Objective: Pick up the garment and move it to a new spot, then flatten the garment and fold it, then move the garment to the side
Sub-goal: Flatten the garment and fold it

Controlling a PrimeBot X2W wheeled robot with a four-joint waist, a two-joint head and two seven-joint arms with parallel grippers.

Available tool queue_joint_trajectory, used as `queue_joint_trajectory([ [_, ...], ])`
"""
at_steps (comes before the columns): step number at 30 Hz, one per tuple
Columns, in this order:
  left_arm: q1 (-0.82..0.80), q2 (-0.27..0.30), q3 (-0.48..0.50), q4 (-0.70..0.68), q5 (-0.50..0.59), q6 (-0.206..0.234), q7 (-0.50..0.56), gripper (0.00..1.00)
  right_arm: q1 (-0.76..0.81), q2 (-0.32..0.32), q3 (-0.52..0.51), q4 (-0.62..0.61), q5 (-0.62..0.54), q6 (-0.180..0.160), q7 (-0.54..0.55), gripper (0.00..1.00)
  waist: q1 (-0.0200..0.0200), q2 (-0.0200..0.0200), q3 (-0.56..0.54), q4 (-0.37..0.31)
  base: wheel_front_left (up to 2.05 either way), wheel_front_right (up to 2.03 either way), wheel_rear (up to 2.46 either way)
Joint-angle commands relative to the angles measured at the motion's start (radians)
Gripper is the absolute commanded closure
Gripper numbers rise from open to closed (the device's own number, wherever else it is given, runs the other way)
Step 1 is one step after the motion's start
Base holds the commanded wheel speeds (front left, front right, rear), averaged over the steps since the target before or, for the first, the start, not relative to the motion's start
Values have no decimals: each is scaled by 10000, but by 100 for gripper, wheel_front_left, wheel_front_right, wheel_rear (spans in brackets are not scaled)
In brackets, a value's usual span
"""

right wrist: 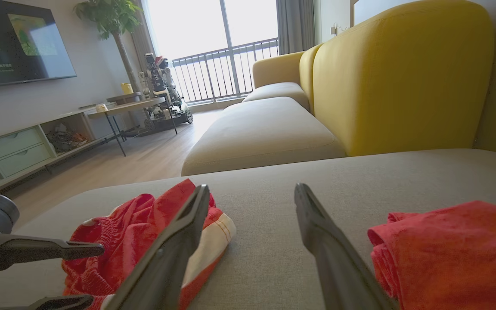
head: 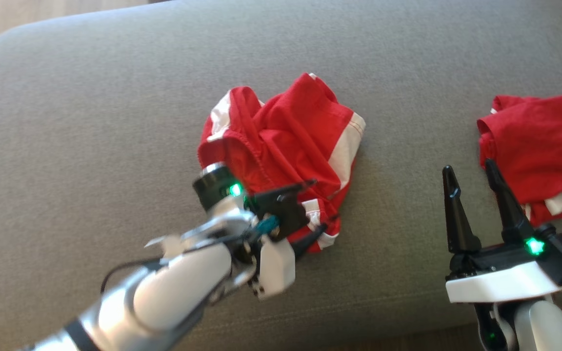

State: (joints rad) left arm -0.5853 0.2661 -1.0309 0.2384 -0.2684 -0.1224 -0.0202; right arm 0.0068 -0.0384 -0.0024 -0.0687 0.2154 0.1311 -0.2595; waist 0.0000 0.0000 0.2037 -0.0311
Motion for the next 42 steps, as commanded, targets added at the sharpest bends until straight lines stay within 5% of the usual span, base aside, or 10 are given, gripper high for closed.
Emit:
queue_joint_trajectory([
  [1,-995,39,7,232,55,-45,433,0,-407,-118,244,-326,17,-4,-23,0,0,0,156,-211,0,0,0],
  [8,-1916,112,-960,1380,-691,-78,2015,0,-413,-118,2,-396,-13,-4,-23,0,0,0,382,-634,0,0,0],
  [18,-1771,1196,-1497,42,-1468,-44,3540,0,-364,-118,-62,-521,63,-4,-23,0,0,0,424,-746,0,0,0],
  [20,-1676,1354,-1561,-366,-1427,18,3618,57,-371,-118,-76,-550,40,-4,-23,0,0,0,431,-713,0,0,0],
  [22,-1608,1458,-1608,-731,-1392,34,3552,97,-369,-118,-126,-577,-2,-4,-23,0,0,0,439,-645,0,0,0],
  [23,-1576,1503,-1635,-867,-1377,33,3514,100,-369,-118,-145,-582,-29,-4,-23,0,0,0,438,-613,0,0,0],
  [32,-1300,1709,-1902,-1325,-1842,-23,3559,100,-384,-118,-74,-502,-48,-4,-23,0,0,0,260,-452,0,0,0],
  [42,-3261,1900,-433,-1707,-3999,-78,969,100,-381,-118,74,-374,269,-4,-23,0,0,0,-121,-845,0,0,0],
])
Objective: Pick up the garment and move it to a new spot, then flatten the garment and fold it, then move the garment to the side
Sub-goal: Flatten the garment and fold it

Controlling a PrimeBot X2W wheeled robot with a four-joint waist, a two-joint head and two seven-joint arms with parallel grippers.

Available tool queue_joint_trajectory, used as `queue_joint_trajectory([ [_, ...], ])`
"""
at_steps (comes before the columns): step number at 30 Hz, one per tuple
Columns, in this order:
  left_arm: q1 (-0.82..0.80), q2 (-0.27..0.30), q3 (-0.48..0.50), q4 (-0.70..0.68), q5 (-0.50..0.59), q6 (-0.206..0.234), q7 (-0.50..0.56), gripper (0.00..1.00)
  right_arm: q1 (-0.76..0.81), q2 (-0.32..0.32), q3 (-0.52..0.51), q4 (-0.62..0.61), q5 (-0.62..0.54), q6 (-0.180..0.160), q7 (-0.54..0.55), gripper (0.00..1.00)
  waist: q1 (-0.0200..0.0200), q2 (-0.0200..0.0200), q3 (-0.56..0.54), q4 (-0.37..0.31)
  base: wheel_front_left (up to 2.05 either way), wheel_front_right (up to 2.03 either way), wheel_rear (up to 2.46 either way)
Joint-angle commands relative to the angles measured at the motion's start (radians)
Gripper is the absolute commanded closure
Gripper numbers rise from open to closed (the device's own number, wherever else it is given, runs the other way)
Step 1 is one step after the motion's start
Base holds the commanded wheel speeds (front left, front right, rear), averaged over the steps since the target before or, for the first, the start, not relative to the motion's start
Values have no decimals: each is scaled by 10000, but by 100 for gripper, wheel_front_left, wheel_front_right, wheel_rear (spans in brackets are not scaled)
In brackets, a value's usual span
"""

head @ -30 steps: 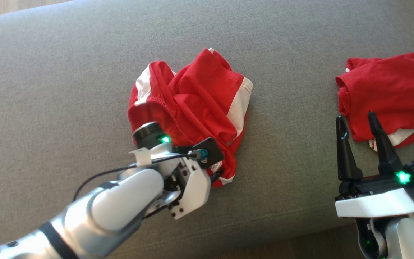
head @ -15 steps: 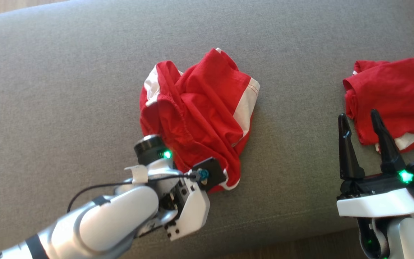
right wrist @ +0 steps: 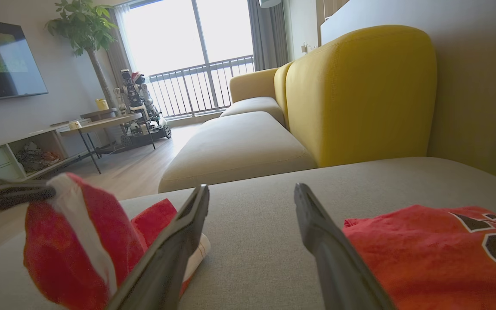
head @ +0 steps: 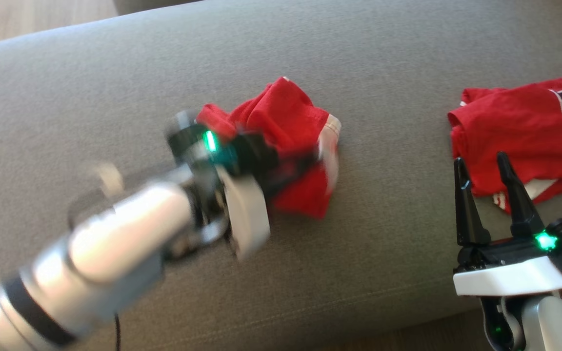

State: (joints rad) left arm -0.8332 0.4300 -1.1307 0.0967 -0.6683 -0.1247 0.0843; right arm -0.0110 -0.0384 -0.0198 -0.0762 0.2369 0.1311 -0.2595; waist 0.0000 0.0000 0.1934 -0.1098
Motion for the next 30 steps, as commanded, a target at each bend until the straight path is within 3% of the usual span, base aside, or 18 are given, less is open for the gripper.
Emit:
queue_joint_trajectory([
  [1,-1231,365,543,-247,-92,-56,-185,100,-224,-118,271,-290,92,-4,-23,0,0,0,-30,-131,0,0,0],
  [8,-4034,1066,-285,-424,-779,-58,-769,100,-197,-118,214,-209,410,-4,-23,0,0,0,-191,-615,0,0,0],
  [12,-4213,1891,-579,-913,-1146,-58,-845,100,-67,-118,141,-209,452,-4,-23,0,0,0,-308,-612,0,0,0],
  [14,-3719,2556,-755,-1326,-1277,-36,-772,100,7,-118,110,-246,394,-4,-23,0,0,0,-304,-535,0,0,0],
  [16,-2957,3349,-873,-1821,-1413,259,-772,100,94,-118,79,-297,261,-4,-23,0,0,0,-219,-389,0,0,0],
  [17,-2957,3349,-873,-1821,-1413,259,-772,100,94,-118,79,-297,261,-4,-23,0,0,0,-219,-389,0,0,0],
  [21,-978,4873,-811,-2415,-2114,1473,-1622,100,321,-118,218,-159,51,-4,-23,0,0,0,65,150,0,0,0],
  [23,-37,5334,-783,-2366,-2592,1934,-2212,100,478,-118,959,313,317,-4,-23,0,0,0,224,494,0,0,0],
  [26,1117,5448,-472,-2040,-3629,2255,-3100,100,506,-118,1655,1094,803,-4,-23,0,0,0,450,905,0,0,0],
  [30,2008,5121,292,-1275,-4074,2397,-3435,100,71,-118,2041,2060,1128,-4,-23,0,0,0,675,1272,0,0,0],
])
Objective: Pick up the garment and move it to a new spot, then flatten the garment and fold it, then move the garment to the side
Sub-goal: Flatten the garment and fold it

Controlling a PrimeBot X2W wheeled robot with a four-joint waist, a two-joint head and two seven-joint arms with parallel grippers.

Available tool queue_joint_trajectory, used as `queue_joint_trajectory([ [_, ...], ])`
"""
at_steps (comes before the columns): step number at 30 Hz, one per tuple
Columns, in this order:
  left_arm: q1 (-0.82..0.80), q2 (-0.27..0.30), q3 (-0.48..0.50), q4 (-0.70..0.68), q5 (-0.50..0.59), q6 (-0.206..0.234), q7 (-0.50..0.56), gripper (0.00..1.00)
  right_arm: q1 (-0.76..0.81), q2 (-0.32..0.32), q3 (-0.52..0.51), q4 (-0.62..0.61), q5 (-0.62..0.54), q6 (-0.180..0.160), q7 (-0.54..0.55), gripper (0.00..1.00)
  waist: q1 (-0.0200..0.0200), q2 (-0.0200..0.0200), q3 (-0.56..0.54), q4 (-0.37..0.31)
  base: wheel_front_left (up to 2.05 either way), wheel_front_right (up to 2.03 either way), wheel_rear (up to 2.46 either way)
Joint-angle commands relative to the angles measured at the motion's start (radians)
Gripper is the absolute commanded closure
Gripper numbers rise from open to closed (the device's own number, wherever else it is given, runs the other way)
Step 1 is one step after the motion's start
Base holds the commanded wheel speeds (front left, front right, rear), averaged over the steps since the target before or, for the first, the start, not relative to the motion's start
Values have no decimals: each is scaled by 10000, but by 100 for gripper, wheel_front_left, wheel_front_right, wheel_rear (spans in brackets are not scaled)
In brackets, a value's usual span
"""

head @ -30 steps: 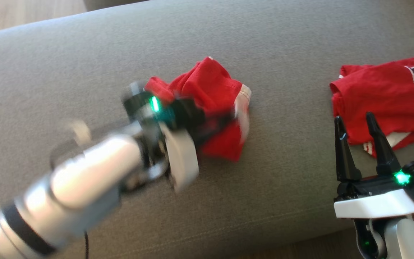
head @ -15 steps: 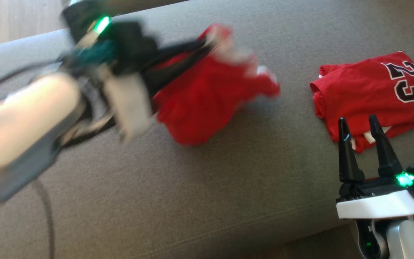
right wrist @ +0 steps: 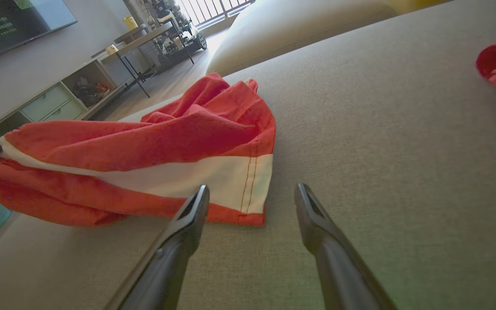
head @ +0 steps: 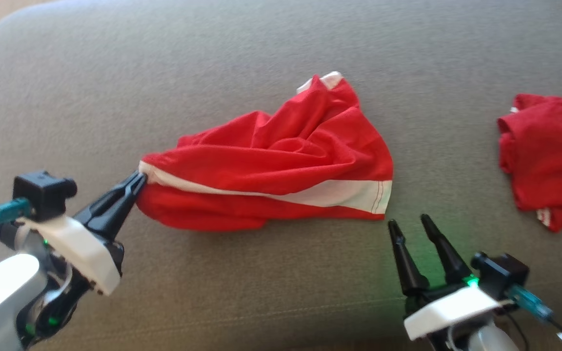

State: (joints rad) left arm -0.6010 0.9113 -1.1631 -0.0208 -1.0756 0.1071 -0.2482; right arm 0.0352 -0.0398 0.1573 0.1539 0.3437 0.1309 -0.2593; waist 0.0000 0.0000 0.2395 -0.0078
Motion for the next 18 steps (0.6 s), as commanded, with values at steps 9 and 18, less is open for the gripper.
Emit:
queue_joint_trajectory([
  [9,994,-746,2698,1080,911,-668,-133,100,-2055,-104,1199,2187,838,-2,-24,0,0,0,391,607,0,0,0],
  [18,1389,-1225,3267,1712,1585,-1169,-134,100,-2348,-104,1235,2657,889,-2,-24,100,0,0,239,708,0,0,0],
])
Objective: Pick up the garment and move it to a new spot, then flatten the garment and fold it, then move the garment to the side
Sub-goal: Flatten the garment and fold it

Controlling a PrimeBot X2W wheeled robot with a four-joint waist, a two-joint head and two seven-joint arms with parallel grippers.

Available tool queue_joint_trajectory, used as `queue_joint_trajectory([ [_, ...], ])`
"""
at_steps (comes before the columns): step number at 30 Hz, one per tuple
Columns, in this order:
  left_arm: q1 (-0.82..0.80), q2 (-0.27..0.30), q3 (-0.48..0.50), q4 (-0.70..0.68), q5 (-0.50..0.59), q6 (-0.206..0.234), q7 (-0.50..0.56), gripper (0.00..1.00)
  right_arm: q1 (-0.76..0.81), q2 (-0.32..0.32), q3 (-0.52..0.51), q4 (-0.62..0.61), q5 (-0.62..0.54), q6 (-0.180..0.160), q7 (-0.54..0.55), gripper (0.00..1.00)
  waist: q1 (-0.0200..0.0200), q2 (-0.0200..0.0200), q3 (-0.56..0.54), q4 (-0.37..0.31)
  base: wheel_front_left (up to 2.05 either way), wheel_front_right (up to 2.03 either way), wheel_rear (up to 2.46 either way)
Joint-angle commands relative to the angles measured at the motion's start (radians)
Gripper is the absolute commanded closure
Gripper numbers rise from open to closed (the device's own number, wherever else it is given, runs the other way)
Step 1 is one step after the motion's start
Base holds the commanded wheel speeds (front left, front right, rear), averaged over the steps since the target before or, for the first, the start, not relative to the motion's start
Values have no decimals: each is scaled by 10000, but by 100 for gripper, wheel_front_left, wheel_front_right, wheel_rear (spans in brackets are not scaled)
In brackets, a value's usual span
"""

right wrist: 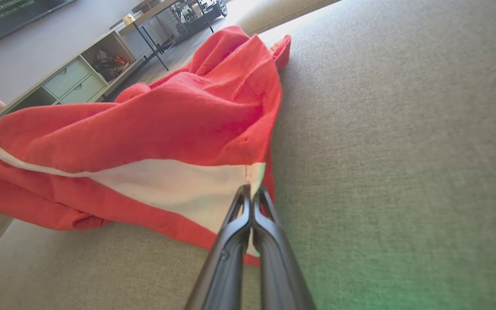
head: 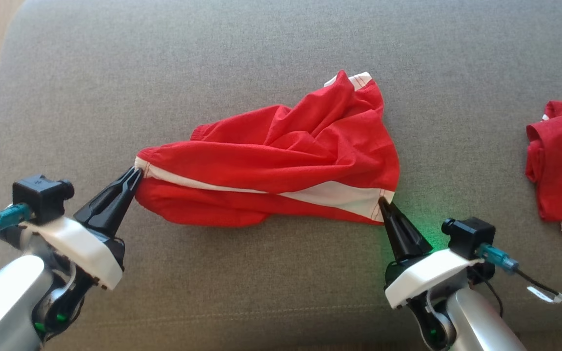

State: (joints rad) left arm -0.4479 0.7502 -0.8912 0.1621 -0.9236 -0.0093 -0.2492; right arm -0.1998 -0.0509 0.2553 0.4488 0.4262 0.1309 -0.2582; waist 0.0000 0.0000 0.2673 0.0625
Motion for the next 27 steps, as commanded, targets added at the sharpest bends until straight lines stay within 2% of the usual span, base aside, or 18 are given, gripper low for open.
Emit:
queue_joint_trajectory([
  [1,-118,338,599,-85,99,-28,-125,100,88,7,263,-345,63,-2,-36,100,0,0,-87,8,0,0,0],
  [5,-27,71,1099,-214,171,-168,-125,100,530,7,-133,-1105,-23,-2,-36,100,0,0,-333,18,0,0,0],
  [10,-66,-320,2182,-1051,-411,-755,-125,100,848,-148,-750,-3276,376,-2,111,100,0,0,-794,-46,0,0,0],
  [13,-477,-348,2570,-1712,-1183,-1014,-27,100,486,-613,-1129,-4908,1213,-2,1006,100,0,0,-1147,-158,0,0,0],
  [14,-477,-348,2570,-1712,-1183,-1014,-27,100,486,-613,-1129,-4908,1213,-2,1006,100,0,0,-1147,-158,0,0,0],
  [18,-1552,-279,2812,-2349,-2287,-1152,817,100,-659,-1068,-2417,-6346,2305,-2,2622,100,0,0,-1505,-324,0,0,0],
  [22,-2995,-362,2945,-2319,-3270,-1194,1898,100,-2360,-1236,-3598,-6243,2197,-2,4403,100,0,0,-1452,-443,0,0,0],
  [25,-4216,-674,2869,-1712,-3736,-1205,2692,100,-4018,-1095,-4065,-5419,1792,-2,5472,100,0,0,-1070,-527,0,0,0],
  [27,-5116,-861,2647,-1115,-3693,-1208,3225,100,-5243,-921,-4138,-4714,1459,-2,5785,100,0,0,-694,-620,0,0,0],
])
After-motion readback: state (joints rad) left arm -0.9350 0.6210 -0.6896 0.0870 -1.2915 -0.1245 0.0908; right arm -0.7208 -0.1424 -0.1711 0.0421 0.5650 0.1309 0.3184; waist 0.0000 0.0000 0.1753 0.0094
